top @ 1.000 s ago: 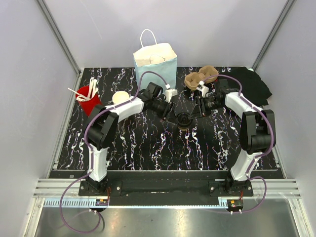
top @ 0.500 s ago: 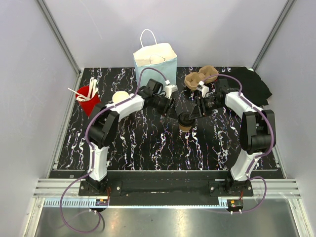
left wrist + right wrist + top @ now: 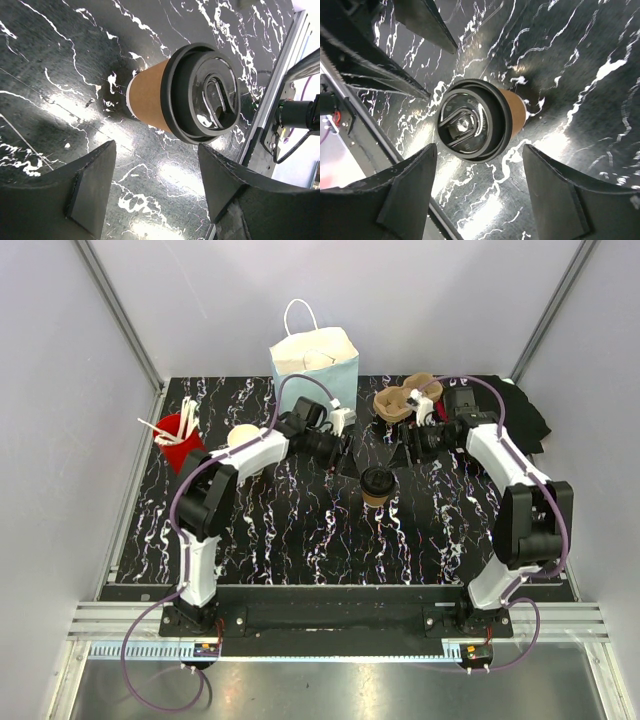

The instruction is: Pack the takeout coffee

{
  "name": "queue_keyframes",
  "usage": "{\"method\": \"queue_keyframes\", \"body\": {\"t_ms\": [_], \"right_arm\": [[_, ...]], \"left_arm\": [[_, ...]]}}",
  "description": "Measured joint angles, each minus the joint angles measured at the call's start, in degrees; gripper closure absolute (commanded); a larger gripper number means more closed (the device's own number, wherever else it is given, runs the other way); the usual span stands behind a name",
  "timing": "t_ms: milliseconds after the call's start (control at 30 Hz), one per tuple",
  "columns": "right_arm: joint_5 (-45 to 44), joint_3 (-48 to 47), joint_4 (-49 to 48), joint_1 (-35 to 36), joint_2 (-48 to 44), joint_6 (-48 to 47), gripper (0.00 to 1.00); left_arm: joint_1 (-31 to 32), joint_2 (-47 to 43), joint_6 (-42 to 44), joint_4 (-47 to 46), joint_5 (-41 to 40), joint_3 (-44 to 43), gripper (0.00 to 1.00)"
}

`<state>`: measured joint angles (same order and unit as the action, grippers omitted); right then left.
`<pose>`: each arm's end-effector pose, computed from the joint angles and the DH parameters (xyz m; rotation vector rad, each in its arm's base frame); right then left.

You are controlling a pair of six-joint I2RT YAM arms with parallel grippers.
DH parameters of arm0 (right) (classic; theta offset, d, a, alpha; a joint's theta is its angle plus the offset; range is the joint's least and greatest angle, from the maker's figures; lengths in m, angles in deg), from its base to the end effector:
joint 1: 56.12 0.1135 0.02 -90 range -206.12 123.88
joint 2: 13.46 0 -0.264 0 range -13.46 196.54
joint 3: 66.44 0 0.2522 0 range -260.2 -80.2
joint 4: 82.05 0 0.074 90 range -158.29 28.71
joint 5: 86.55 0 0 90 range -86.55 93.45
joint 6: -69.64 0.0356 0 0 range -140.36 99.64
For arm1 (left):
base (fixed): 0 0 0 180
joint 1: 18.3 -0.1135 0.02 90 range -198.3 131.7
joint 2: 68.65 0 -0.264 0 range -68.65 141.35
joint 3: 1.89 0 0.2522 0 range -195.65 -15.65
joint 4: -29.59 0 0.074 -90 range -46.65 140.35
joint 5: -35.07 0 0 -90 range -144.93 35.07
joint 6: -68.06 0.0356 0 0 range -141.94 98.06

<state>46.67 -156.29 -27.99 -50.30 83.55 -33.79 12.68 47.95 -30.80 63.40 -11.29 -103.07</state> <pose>0.3463 0.0598 0.2565 -0.6542 2.3706 0.9254 0.3701 -0.2509 0.2069 0.8284 2.3364 -1.2334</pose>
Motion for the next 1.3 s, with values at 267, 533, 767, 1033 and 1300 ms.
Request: {"method": "queue_keyframes", "body": {"t_ms": [267,533,767,1033,1300], "right_arm": [[-1.55,-0.48,0.09,-0.02,-3.26,-1.84,0.44],[-3.76,5.09,-0.22,-0.02,-4.13,-4.04,0.48],[-6.99,7.65,-0.94,1.95,-6.12,-6.4,0.3],[-10.36,7.19,-2.27,5.29,-10.93,-9.05,0.27],[-15.17,7.56,-3.5,11.04,-10.93,-11.89,0.21]], "left_arm": [[-0.22,-0.55,-0.46,-0.26,-1.07,0.0,0.3],[-0.22,2.34,-1.31,-0.04,-1.29,-3.43,0.3],[-0.22,3.48,-1.29,0.24,-1.6,-4.17,0.31],[-0.22,3.5,-1.29,0.5,-1.92,-4.17,0.31],[-0.2,3.69,-1.6,0.48,-1.88,-4.22,0.31]]}}
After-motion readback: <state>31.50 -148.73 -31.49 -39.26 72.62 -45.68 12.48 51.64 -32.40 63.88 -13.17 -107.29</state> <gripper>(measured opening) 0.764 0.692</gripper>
